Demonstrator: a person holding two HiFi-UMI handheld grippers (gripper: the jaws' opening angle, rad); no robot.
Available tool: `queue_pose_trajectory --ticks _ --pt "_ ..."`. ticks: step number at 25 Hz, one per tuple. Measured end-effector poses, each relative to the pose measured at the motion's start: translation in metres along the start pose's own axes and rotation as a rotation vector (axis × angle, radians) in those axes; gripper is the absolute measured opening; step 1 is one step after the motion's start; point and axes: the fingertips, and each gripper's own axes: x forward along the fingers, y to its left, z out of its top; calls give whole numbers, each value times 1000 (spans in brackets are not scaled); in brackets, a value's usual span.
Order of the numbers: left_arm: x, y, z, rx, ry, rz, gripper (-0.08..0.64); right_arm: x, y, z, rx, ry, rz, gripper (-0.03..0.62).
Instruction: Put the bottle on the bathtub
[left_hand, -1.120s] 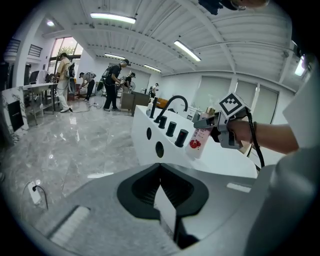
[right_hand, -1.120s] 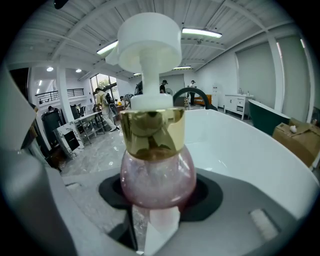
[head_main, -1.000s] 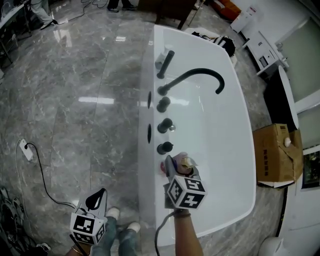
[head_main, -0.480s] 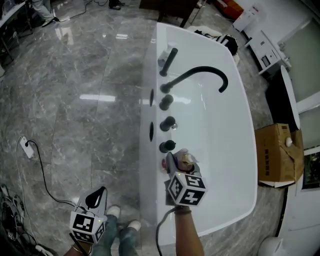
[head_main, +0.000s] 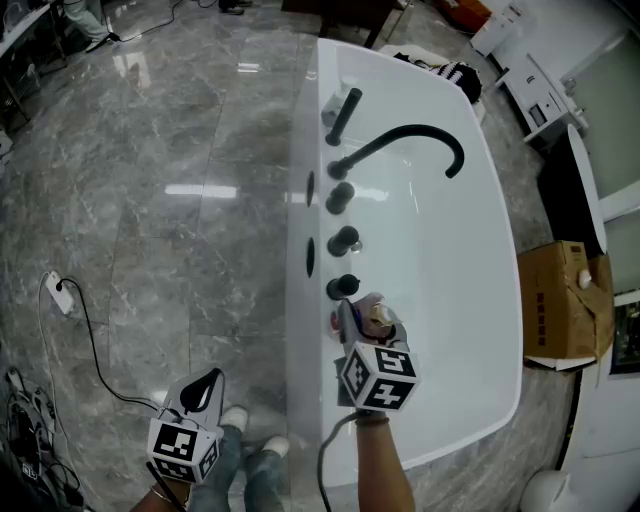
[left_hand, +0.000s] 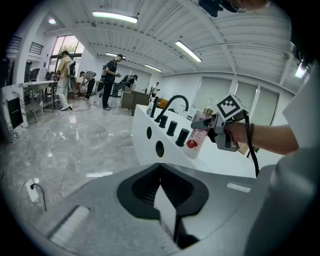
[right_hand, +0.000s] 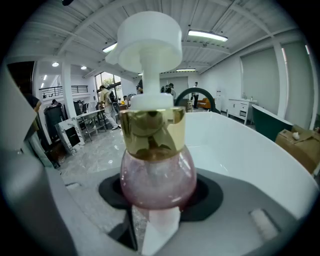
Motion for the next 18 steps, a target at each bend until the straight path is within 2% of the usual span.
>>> queue_pose_trajectory --ticks 18 --pt "-3 -5 -4 -5 0 0 9 -5 2 -3 -17 -44 -2 225"
